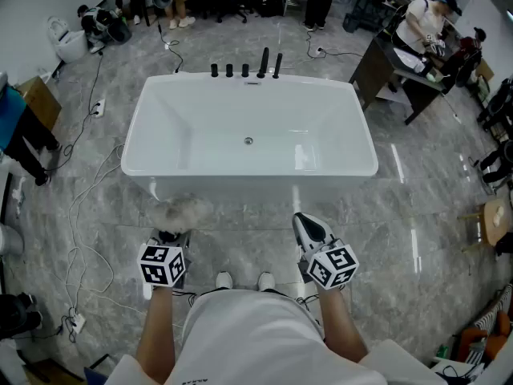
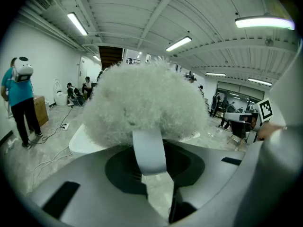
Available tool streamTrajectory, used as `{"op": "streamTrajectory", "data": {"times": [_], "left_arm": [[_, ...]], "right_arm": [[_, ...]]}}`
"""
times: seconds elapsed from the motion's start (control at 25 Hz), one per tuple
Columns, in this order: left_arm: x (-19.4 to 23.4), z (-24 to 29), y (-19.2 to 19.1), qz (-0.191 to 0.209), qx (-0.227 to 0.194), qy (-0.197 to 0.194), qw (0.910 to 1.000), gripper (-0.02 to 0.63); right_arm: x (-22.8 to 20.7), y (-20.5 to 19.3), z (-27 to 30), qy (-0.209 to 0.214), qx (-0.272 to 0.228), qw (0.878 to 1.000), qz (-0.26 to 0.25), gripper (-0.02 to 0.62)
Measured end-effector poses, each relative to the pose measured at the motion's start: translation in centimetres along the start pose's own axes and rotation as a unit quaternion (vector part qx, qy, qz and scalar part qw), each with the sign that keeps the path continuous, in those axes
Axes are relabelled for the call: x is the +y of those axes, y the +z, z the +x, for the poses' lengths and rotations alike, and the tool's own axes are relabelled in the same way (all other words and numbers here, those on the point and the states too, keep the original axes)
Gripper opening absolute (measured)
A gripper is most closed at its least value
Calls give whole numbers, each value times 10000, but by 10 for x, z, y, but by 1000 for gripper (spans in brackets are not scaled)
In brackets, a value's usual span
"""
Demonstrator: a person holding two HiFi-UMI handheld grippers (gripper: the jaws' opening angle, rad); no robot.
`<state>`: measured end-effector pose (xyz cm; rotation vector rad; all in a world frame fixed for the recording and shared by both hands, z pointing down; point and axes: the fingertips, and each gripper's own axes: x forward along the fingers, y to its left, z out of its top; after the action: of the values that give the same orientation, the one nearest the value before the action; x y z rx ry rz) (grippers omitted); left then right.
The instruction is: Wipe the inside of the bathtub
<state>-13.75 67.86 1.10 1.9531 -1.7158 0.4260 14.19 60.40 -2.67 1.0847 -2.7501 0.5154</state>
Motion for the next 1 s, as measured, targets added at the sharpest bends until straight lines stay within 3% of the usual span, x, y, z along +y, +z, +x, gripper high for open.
{"op": "streamTrajectory", "data": {"times": [0.6, 1.0], "left_arm": [[13, 7, 2, -9, -41, -59, 10000, 97], [35, 4, -4, -77, -62, -137, 9999, 97]], "right_arm": [[9, -4, 13, 34, 49, 10000, 47, 20], [43, -8, 37, 281, 154, 9995, 35, 20]]}}
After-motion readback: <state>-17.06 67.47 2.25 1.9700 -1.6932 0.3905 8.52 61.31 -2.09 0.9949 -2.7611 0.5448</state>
